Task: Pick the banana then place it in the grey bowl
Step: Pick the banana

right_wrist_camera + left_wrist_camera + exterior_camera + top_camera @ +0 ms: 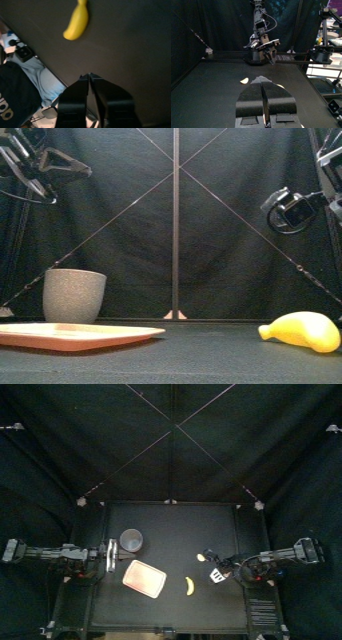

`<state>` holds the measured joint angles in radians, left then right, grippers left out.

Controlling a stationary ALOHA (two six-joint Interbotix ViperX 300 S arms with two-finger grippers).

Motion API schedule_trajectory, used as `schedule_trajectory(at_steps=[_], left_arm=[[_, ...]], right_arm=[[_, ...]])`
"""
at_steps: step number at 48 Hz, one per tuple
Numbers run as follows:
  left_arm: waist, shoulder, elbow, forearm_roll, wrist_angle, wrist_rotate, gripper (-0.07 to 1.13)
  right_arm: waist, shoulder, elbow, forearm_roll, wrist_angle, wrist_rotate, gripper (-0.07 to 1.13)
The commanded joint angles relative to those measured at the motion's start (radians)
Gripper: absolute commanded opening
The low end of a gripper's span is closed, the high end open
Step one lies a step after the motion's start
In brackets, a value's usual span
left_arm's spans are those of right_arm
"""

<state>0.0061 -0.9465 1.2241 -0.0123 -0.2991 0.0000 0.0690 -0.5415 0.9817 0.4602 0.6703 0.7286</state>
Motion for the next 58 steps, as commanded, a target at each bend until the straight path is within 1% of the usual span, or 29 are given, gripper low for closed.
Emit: schedule_trajectory(at_steps=[1,6,8,9,15,21,23,27,28,29,31,35,38,41,43,46,53,56,58], left_arm=[[0.005,0.005,-0.008,0.002,-0.002,0.003,-0.01],[0.009,0.005,0.002,0.002,0.0,0.003,-0.01],[0.014,0.005,0.005,0.002,0.0,0.003,-0.01],[0.015,0.005,0.008,0.002,0.0,0.003,-0.01],[0.038,0.005,0.012,0.003,0.0,0.003,-0.01],[0.071,0.005,0.012,0.003,0.0,0.003,-0.01],[0.077,0.005,0.012,0.002,0.0,0.003,-0.01],[0.083,0.005,0.015,0.0,0.0,0.003,-0.01],[0.084,0.005,0.017,0.002,0.0,0.003,-0.01],[0.084,0.005,0.02,0.002,0.0,0.003,-0.01],[0.086,0.005,0.025,0.003,0.0,0.003,-0.01],[0.092,0.005,0.032,0.003,0.002,0.005,-0.01],[0.097,0.005,0.035,0.003,0.0,0.005,-0.01],[0.1,0.003,0.038,0.003,0.002,0.005,-0.01],[0.1,0.003,0.041,0.003,0.0,0.003,-0.01],[0.1,0.002,0.044,0.003,0.002,0.003,-0.01],[0.1,0.002,0.048,0.003,0.005,0.003,-0.01],[0.1,0.0,0.049,0.003,0.011,0.005,-0.01],[0.101,-0.002,0.051,0.003,0.015,0.003,-0.01]], right_arm=[[0.014,0.0,-0.048,-0.071,0.069,0.098,0.79],[0.018,0.012,-0.086,-0.135,0.063,0.178,1.01],[0.02,0.025,-0.1,-0.153,0.052,0.206,1.07],[0.021,0.029,-0.106,-0.163,0.051,0.219,1.07],[0.02,0.094,-0.104,-0.187,0.003,0.331,1.06],[0.025,0.193,-0.104,-0.202,-0.078,0.488,1.06],[0.029,0.236,-0.114,-0.221,-0.101,0.535,1.06],[0.063,0.318,-0.152,-0.313,-0.15,0.635,1.06],[0.078,0.347,-0.173,-0.356,-0.164,0.667,1.06],[0.083,0.356,-0.181,-0.368,-0.169,0.678,1.06],[0.101,0.403,-0.222,-0.434,-0.187,0.741,1.06],[0.124,0.474,-0.282,-0.531,-0.184,0.833,1.06],[0.138,0.518,-0.311,-0.586,-0.173,0.89,1.06],[0.149,0.552,-0.33,-0.624,-0.156,0.933,1.06],[0.156,0.572,-0.336,-0.632,-0.146,0.965,1.06],[0.158,0.584,-0.337,-0.63,-0.143,0.988,1.06],[0.17,0.609,-0.36,-0.621,-0.144,0.992,1.04],[0.172,0.615,-0.371,-0.621,-0.141,0.994,1.02],[0.175,0.618,-0.379,-0.621,-0.138,0.994,0.97]])
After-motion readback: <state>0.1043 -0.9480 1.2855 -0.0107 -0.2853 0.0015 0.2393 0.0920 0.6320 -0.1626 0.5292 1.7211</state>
